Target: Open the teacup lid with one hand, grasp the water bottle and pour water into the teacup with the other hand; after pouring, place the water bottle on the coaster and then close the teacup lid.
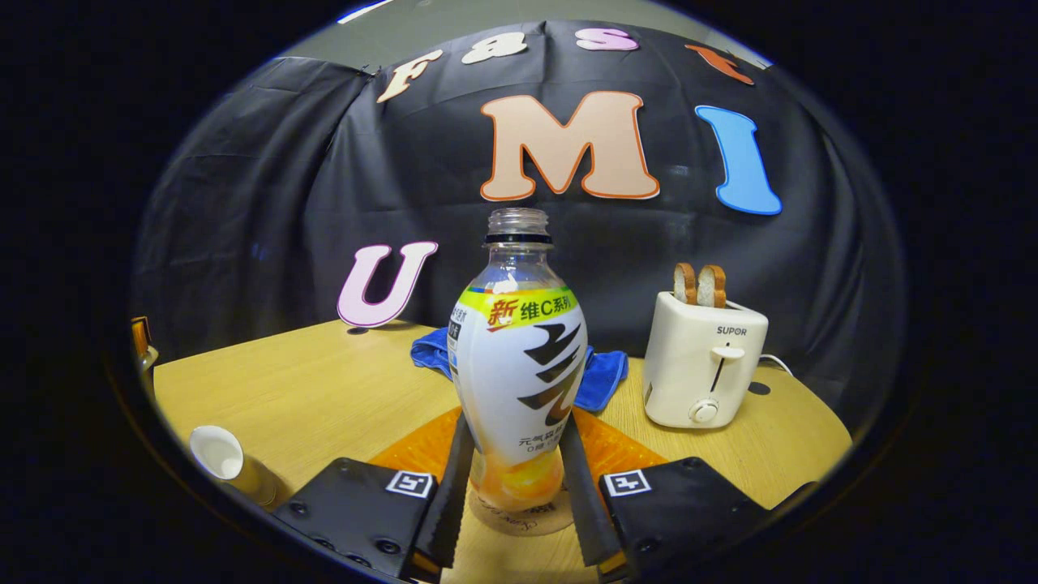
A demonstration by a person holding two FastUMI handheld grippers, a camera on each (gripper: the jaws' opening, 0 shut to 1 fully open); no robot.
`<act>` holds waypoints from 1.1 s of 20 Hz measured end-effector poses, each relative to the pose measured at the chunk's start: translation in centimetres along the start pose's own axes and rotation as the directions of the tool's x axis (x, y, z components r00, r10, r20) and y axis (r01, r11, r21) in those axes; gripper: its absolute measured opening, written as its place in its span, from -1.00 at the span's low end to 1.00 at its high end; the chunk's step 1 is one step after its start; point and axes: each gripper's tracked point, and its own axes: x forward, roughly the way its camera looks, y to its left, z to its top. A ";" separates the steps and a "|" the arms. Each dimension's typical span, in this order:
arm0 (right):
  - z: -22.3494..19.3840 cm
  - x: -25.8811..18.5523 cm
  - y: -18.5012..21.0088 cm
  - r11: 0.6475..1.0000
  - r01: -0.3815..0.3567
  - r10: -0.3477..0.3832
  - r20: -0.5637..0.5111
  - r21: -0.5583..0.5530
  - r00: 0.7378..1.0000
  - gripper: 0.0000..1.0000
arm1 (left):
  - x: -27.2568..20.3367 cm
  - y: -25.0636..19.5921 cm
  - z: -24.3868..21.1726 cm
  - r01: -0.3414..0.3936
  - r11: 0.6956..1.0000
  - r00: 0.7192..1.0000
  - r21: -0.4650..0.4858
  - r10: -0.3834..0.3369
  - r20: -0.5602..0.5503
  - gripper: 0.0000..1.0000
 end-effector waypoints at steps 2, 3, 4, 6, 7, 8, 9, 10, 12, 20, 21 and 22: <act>-0.4 0.2 -0.3 1.000 0.010 -0.010 -0.010 -0.001 1.000 0.23 | 0.1 0.0 0.1 0.000 1.000 1.000 0.000 0.000 0.002 -0.55; -0.7 0.3 -0.6 1.000 0.013 -0.013 -0.014 -0.004 1.000 0.23 | 0.0 0.0 0.0 0.000 1.000 1.000 0.000 0.000 0.002 -0.55; -1.0 0.3 -0.5 1.000 0.010 -0.010 -0.019 -0.001 1.000 0.23 | 0.0 0.0 0.0 0.001 1.000 1.000 -0.002 -0.001 0.002 -0.55; -1.6 0.5 -0.6 1.000 0.012 -0.012 -0.029 0.000 1.000 0.21 | 0.2 -0.1 -0.1 0.003 1.000 1.000 -0.004 -0.003 0.001 -0.56; -2.1 0.4 -0.7 1.000 0.015 -0.015 -0.038 -0.002 0.999 0.21 | 0.1 -0.1 -0.1 0.003 1.000 1.000 -0.004 -0.003 0.000 -0.55; -1.9 0.4 -0.6 1.000 0.016 -0.016 -0.023 0.003 1.000 0.22 | 0.1 -0.1 -0.1 0.003 1.000 1.000 -0.004 -0.003 0.000 -0.56; -2.0 0.3 -0.7 1.000 0.018 -0.017 -0.030 0.003 0.999 0.23 | 0.1 -0.1 -0.2 0.004 1.000 1.000 -0.003 -0.004 0.000 -0.54; -2.0 0.1 -0.7 1.000 0.019 -0.019 -0.024 0.003 1.000 0.24 | 0.1 -0.1 -0.1 0.005 1.000 1.000 -0.004 -0.005 0.001 -0.56; -2.1 0.0 -0.8 1.000 0.022 -0.022 -0.023 0.001 0.999 0.35 | 0.2 -0.2 0.0 0.006 1.000 1.000 -0.005 -0.006 0.002 -0.56; -2.8 -0.6 -0.7 1.000 0.017 -0.017 -0.032 0.004 0.999 0.67 | 0.3 -1.1 -0.2 0.026 1.000 1.000 -0.008 -0.026 -0.002 -0.56; -2.8 -0.7 -0.8 1.000 0.022 -0.021 -0.031 0.007 0.999 0.78 | 0.4 -1.2 -0.2 0.030 0.999 1.000 -0.009 -0.030 -0.005 -0.55; -2.7 -0.8 -0.9 1.000 0.024 -0.023 -0.031 0.012 0.999 0.89 | 0.5 -1.4 -0.3 0.035 0.999 0.999 -0.009 -0.036 -0.008 -0.56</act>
